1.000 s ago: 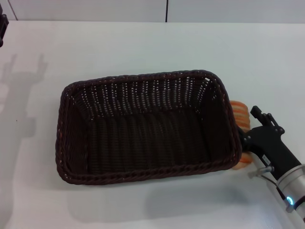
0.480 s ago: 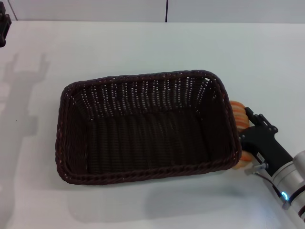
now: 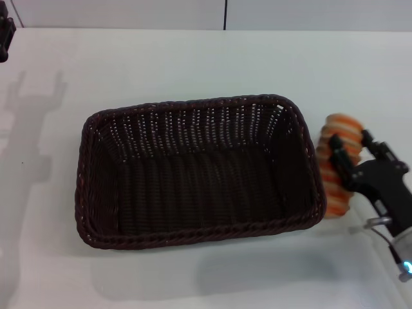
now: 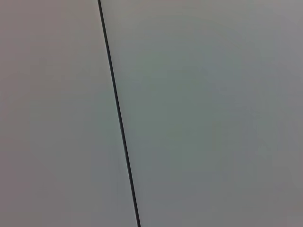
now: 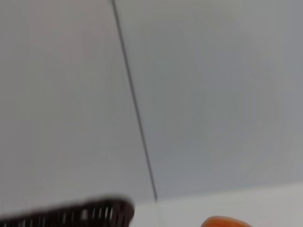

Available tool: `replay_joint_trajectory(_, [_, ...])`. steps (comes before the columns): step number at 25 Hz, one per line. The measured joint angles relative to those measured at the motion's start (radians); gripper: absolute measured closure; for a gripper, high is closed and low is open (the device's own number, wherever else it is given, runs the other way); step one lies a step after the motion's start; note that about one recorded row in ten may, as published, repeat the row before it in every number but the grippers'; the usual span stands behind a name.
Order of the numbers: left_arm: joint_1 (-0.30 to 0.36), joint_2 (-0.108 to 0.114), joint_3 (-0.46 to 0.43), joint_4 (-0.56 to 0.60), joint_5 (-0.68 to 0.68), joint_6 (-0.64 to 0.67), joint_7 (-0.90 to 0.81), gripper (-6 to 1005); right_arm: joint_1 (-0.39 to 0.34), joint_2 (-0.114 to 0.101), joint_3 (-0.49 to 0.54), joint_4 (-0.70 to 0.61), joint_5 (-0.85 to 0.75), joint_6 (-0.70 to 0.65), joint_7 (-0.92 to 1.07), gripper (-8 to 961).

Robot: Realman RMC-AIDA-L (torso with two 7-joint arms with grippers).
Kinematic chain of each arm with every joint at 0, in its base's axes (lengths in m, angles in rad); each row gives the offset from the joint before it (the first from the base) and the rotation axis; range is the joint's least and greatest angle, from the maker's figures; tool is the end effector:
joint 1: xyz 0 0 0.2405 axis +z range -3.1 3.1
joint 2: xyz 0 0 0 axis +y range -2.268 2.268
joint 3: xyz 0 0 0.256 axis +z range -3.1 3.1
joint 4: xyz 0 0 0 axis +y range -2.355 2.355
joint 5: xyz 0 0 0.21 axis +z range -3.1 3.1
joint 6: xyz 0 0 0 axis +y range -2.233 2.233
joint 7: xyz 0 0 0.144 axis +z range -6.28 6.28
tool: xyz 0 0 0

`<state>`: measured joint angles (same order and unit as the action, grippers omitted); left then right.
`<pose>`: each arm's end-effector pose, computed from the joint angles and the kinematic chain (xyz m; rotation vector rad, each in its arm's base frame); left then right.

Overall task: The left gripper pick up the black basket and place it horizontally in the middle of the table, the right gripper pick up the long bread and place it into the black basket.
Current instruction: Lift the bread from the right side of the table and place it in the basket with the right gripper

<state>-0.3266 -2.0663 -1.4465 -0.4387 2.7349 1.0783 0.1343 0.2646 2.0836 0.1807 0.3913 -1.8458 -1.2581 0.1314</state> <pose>-0.3186 0.3488 0.0420 -1.4014 -0.2961 -0.5748 0.3110 0.2431 -0.0854 -1.7555 0.7509 0.8270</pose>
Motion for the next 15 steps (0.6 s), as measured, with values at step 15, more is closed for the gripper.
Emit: replay_joint_trajectory(15, [-0.002,0.000,0.000,0.000,0.000,0.002,-0.001,208,-0.049,0.000,-0.108,0.018,-0.009,-0.612,0.005,469])
